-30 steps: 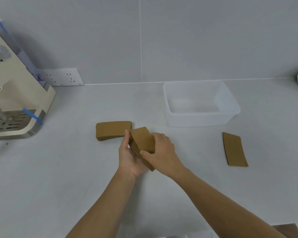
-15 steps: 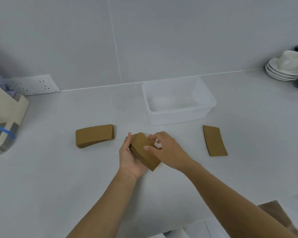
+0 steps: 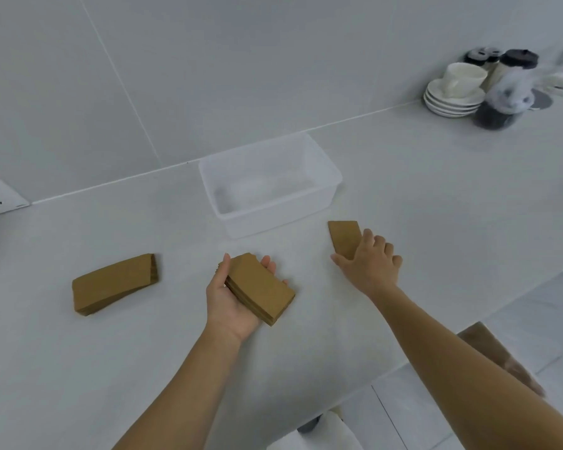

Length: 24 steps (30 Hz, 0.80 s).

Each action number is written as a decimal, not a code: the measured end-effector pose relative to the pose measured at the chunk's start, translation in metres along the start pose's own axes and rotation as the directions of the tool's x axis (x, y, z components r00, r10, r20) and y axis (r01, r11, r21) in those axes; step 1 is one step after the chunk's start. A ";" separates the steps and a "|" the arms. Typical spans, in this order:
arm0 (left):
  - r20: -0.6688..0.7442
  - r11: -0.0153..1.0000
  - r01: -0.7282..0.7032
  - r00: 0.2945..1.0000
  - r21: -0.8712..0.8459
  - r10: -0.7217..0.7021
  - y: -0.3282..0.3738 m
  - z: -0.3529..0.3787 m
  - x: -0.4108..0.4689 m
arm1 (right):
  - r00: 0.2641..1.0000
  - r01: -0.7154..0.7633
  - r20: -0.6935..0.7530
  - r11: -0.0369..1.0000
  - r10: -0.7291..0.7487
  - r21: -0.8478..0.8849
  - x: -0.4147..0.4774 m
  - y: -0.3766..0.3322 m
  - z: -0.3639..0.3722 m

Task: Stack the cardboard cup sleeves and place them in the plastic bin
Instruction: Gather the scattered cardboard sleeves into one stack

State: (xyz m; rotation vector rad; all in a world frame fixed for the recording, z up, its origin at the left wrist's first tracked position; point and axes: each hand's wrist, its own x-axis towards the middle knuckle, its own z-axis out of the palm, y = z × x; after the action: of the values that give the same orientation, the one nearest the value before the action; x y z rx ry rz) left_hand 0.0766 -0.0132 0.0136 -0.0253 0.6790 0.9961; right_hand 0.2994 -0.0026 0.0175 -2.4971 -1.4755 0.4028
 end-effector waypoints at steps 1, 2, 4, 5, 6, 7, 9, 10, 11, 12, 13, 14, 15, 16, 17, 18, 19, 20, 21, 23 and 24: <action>-0.008 1.000 -0.003 1.000 0.000 0.003 0.000 0.000 0.000 | 1.000 0.000 0.003 1.000 0.000 -0.018 -0.002 0.003 0.005; -0.016 1.000 -0.007 1.000 0.001 0.007 -0.001 0.000 -0.001 | 1.000 0.008 -0.003 0.999 -0.008 -0.043 -0.004 0.004 0.009; -0.027 1.000 -0.012 1.000 -0.002 0.012 -0.001 0.000 -0.001 | 0.999 0.033 -0.038 0.996 -0.036 -0.079 -0.008 0.004 0.014; -0.032 1.000 -0.014 0.999 -0.009 0.013 -0.001 0.000 -0.001 | 0.997 0.046 -0.050 0.995 -0.050 -0.086 -0.009 0.003 0.014; -0.034 1.000 -0.015 0.999 -0.015 0.015 -0.001 0.000 -0.001 | 0.997 0.055 -0.053 0.995 -0.059 -0.086 -0.011 0.003 0.013; -0.033 1.000 -0.018 0.999 -0.018 0.018 -0.001 0.001 -0.001 | 0.997 0.060 -0.046 0.995 -0.063 -0.077 -0.011 0.002 0.012; -0.030 0.999 -0.022 0.999 -0.024 0.021 -0.001 0.002 -0.001 | 0.998 0.052 -0.019 0.998 -0.052 -0.033 -0.011 -0.001 0.008; -0.030 0.999 -0.023 0.999 -0.028 0.022 -0.002 0.003 -0.001 | 0.999 0.048 -0.005 0.999 -0.048 0.003 -0.012 -0.002 0.005; -0.031 0.999 -0.026 0.999 -0.032 0.025 -0.002 0.004 0.000 | 0.999 0.051 0.009 0.998 -0.052 0.039 -0.013 -0.005 0.002; -0.032 0.999 -0.029 0.999 -0.037 0.028 -0.001 0.006 -0.001 | 0.997 0.065 0.027 0.995 -0.067 0.070 -0.014 -0.008 -0.001; -0.034 0.999 -0.033 0.999 -0.041 0.032 -0.001 0.007 -0.001 | 0.995 0.084 0.050 0.992 -0.089 0.097 -0.017 -0.012 -0.004; -0.038 0.998 -0.038 0.999 -0.048 0.036 -0.001 0.008 -0.001 | 0.990 0.104 0.080 0.987 -0.115 0.126 -0.020 -0.018 -0.006; -0.044 0.997 -0.044 0.998 -0.058 0.041 0.000 0.009 -0.001 | 0.983 0.118 0.117 0.979 -0.139 0.166 -0.023 -0.024 -0.008; -0.051 0.997 -0.049 0.998 -0.067 0.046 0.001 0.009 -0.002 | 0.974 0.121 0.160 0.968 -0.158 0.222 -0.027 -0.031 -0.010; -0.055 0.995 -0.056 0.997 -0.078 0.052 0.002 0.008 -0.003 | 0.962 0.118 0.206 0.952 -0.181 0.284 -0.032 -0.038 -0.013; -0.058 0.994 -0.064 0.997 -0.088 0.059 0.004 0.007 -0.004 | 0.945 0.121 0.247 0.934 -0.212 0.337 -0.036 -0.046 -0.015; -0.061 0.993 -0.070 0.996 -0.095 0.065 0.006 0.006 -0.005 | 0.928 0.134 0.277 0.918 -0.248 0.373 -0.041 -0.053 -0.016; -0.063 0.992 -0.078 0.995 -0.100 0.071 0.009 0.004 -0.006 | 0.911 0.159 0.294 0.905 -0.288 0.394 -0.045 -0.061 -0.018; -0.063 0.991 -0.086 0.995 -0.104 0.080 0.012 0.001 -0.007 | 0.894 0.191 0.303 0.892 -0.330 0.409 -0.050 -0.069 -0.019; -0.055 0.989 -0.101 0.994 -0.105 0.096 0.019 -0.005 -0.011 | 0.860 0.265 0.300 0.864 -0.412 0.428 -0.059 -0.084 -0.020; -0.052 0.990 -0.108 0.993 -0.089 0.104 0.023 -0.009 -0.013 | 0.842 0.307 0.291 0.848 -0.453 0.431 -0.064 -0.091 -0.020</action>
State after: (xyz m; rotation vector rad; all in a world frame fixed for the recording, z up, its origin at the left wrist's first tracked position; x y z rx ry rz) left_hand 0.0495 -0.0136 0.0199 -0.0945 0.6833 1.1313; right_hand 0.2019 -0.0162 0.0731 -1.8286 -1.7942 1.0300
